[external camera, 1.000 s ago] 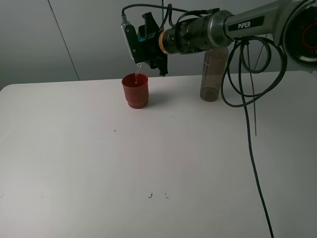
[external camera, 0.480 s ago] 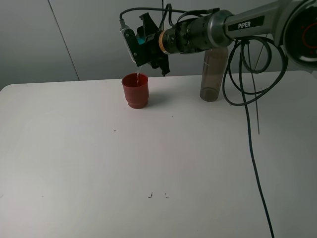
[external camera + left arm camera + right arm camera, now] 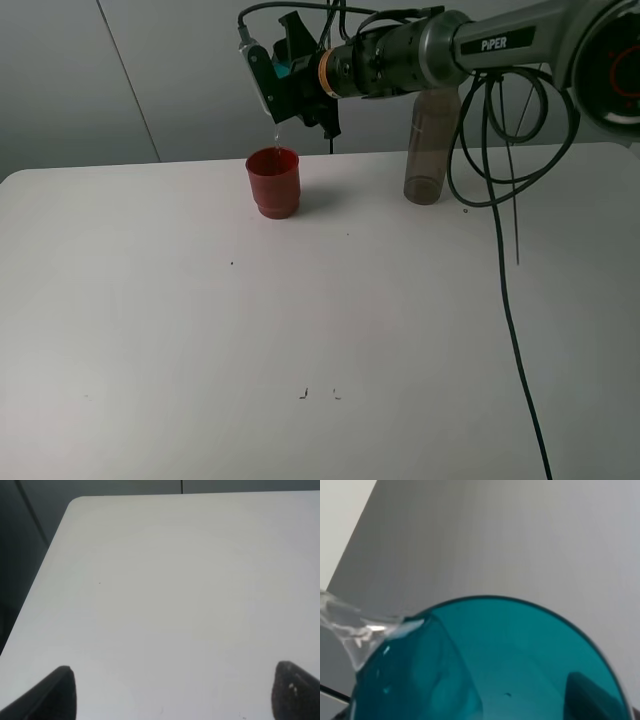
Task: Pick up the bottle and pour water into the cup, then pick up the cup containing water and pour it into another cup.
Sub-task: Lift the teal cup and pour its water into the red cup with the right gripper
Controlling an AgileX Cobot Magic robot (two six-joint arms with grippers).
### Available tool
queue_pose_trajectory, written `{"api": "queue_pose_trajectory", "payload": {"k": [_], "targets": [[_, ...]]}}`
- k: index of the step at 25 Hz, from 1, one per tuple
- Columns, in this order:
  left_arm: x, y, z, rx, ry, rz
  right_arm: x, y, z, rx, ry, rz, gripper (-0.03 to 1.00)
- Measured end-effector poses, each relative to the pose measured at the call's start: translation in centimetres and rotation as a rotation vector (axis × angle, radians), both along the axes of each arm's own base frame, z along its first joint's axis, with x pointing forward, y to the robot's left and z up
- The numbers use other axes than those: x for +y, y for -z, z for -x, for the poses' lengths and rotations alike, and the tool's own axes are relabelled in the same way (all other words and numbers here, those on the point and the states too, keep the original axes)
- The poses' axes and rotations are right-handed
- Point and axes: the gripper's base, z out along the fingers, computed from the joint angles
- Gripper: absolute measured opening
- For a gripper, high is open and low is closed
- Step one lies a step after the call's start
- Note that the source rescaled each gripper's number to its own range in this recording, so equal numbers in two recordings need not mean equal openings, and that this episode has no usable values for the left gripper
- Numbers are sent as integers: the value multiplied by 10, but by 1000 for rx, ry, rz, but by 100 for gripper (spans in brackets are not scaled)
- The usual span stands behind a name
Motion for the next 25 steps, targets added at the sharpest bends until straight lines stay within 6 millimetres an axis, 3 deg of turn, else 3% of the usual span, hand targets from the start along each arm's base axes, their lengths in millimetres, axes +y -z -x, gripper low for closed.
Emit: {"api": "queue_pose_trajectory", "payload": {"k": [25], "targets": [[0, 0, 0, 0, 0, 0, 1, -6, -2, -121, -76, 146, 16]]}}
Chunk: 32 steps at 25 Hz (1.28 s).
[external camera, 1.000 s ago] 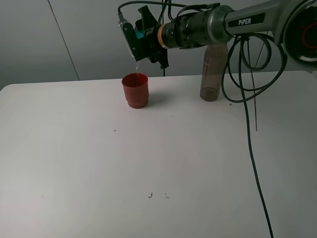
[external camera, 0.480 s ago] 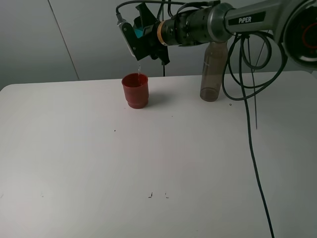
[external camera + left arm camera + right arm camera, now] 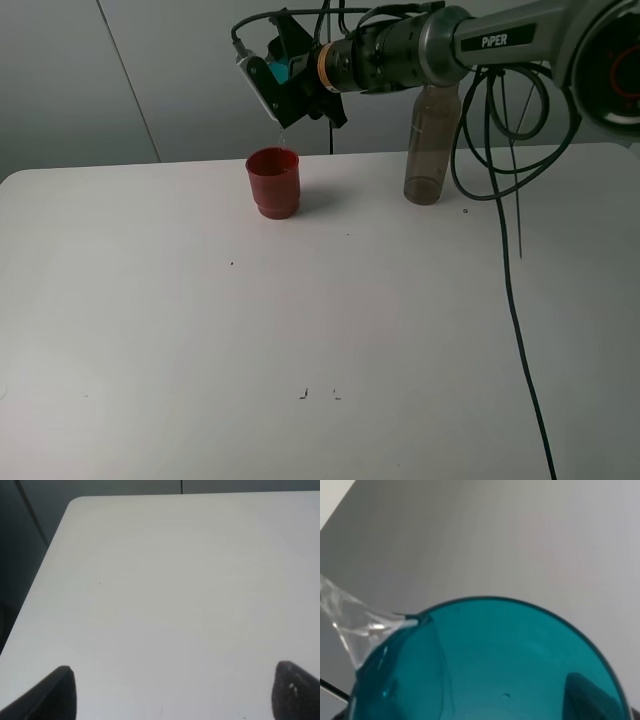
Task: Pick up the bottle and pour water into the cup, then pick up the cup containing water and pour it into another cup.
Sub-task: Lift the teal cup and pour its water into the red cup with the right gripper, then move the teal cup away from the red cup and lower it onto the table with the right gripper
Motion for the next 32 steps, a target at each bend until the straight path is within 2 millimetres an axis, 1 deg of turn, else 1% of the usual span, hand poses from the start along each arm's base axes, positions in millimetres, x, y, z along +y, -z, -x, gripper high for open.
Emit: {"api": "queue_pose_trajectory", "payload": {"k": [10, 32], "targets": [[0, 0, 0, 0, -1, 2, 0, 0, 0, -47, -40, 67, 16], [0, 0, 0, 0, -1, 2, 7, 0, 4, -49, -74, 63, 16]]}}
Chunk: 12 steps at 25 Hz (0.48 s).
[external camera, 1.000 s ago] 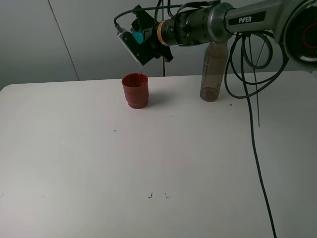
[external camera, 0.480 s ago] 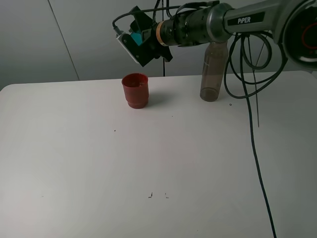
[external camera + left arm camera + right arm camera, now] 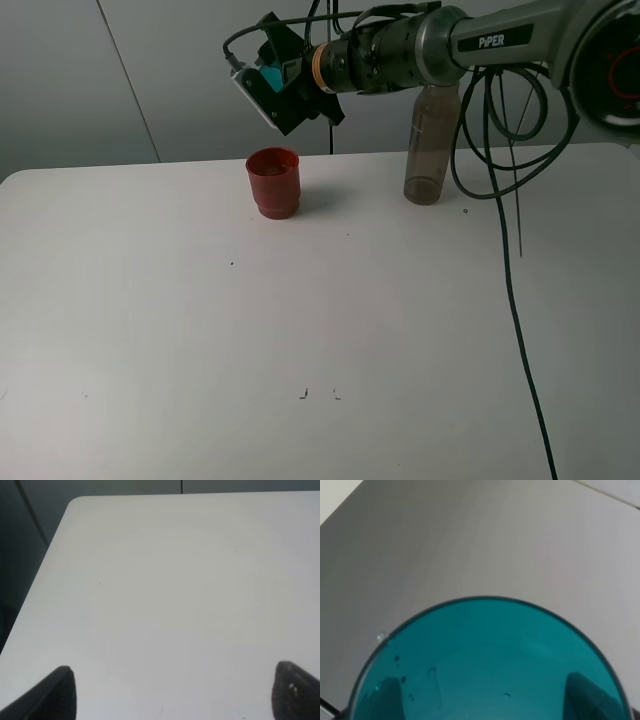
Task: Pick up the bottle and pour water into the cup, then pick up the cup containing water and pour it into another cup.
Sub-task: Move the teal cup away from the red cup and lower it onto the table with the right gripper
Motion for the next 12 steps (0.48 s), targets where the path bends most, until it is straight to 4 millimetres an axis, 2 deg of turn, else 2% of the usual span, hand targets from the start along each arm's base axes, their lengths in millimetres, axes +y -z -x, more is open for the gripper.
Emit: {"api": "queue_pose_trajectory", "payload": {"k": [6, 12], "targets": [[0, 0, 0, 0, 0, 0, 3, 0, 2, 55, 30, -80, 16], [0, 0, 0, 0, 0, 0, 3, -5, 1, 247, 178, -370, 16]]}}
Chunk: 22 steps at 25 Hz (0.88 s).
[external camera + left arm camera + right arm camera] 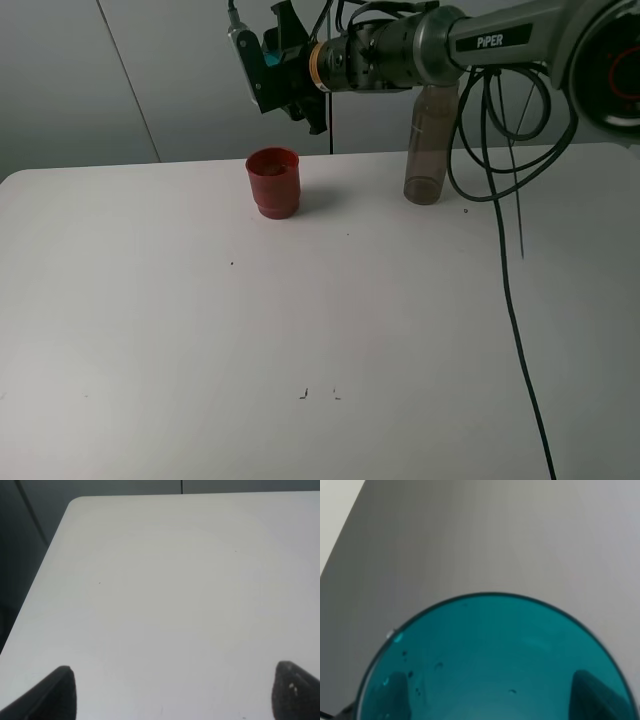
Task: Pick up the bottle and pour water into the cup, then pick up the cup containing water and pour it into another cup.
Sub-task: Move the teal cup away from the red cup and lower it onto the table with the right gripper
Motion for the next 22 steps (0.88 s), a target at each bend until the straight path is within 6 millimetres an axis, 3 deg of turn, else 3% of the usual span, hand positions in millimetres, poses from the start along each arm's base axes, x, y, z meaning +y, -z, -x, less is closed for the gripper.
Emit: {"api": "queue_pose_trajectory", "payload": {"k": [10, 18, 22], "targets": [[0, 0, 0, 0, 0, 0, -18, -45, 24, 437, 335, -680, 16], [0, 0, 0, 0, 0, 0, -47, -52, 70, 652, 500, -889, 16], [0, 0, 0, 0, 0, 0, -64, -47, 97, 745, 585, -953, 16]]}}
